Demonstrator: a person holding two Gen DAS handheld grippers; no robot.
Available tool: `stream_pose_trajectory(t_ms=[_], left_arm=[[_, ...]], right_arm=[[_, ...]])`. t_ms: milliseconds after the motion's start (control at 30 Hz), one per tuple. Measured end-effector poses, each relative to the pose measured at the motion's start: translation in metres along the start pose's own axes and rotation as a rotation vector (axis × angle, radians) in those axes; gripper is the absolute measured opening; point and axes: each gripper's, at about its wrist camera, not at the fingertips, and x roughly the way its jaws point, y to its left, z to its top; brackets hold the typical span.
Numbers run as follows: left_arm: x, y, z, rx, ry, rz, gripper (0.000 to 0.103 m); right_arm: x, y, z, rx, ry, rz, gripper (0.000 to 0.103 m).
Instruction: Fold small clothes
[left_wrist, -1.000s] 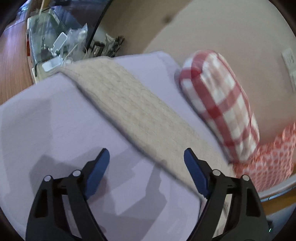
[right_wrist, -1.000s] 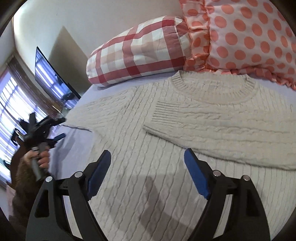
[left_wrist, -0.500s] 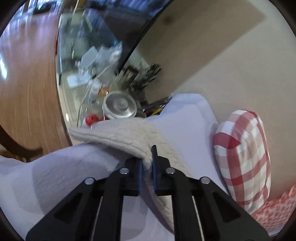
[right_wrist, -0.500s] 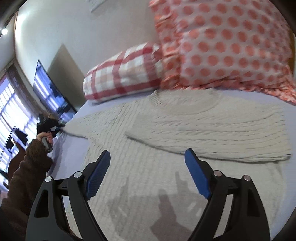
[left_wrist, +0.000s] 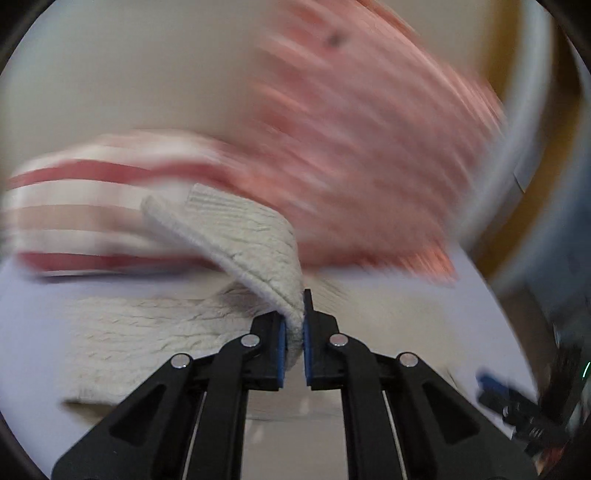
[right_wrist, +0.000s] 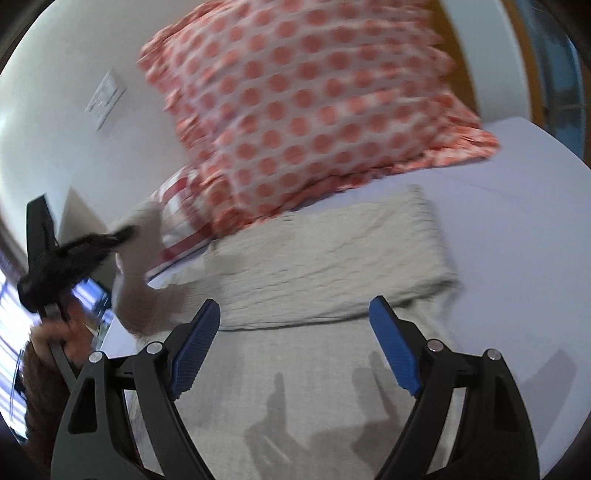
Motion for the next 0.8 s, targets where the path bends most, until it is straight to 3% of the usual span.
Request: stream_pose_trajectory(t_ms=[33, 133, 267, 333, 400, 467, 600, 733, 800], left_arm=[[0.029, -0.032, -0.013, 0.076, 0.076, -0.028, 0.009], [0.070, -0.075, -0.045, 0.175, 0.223, -0.105, 0.012], [0.039, -0.061, -0.049, 0.165, 0.166, -0.245, 0.025], [0.008, -0.036, -0.044, 0.116, 0.093, -0.278, 0.047], [-0.029, 0.000, -0.045, 0.061, 0.004, -0.197, 0.052], [-0.052, 0.026, -0.052, 0.031, -0.027, -0.119, 0.053], [-0.091, 0.075, -0.086, 0.006, -0.026, 0.052, 0.057], [-0.120, 0.110, -0.120, -0.007, -0.018, 0.169, 0.063], [-0.128, 0.125, -0.133, -0.031, -0.009, 0.182, 0.064]], right_arm=[[-0.003, -0.007, 0.001, 0.014, -0.001, -0.013, 0.085], [-0.014, -0.033, 0.002, 0.065, 0.005, -0.049, 0.085], [-0.022, -0.044, 0.004, 0.063, 0.012, -0.039, 0.085], [-0.016, -0.039, 0.008, 0.041, 0.026, -0.017, 0.084], [-0.001, -0.028, 0.014, 0.007, 0.063, 0.014, 0.079], [0.016, -0.021, 0.017, -0.027, 0.091, -0.023, 0.070], [0.046, -0.019, 0.030, -0.096, 0.111, -0.113, 0.058], [0.078, -0.022, 0.039, -0.145, 0.161, -0.190, 0.051], [0.092, -0.029, 0.040, -0.129, 0.196, -0.221, 0.036]])
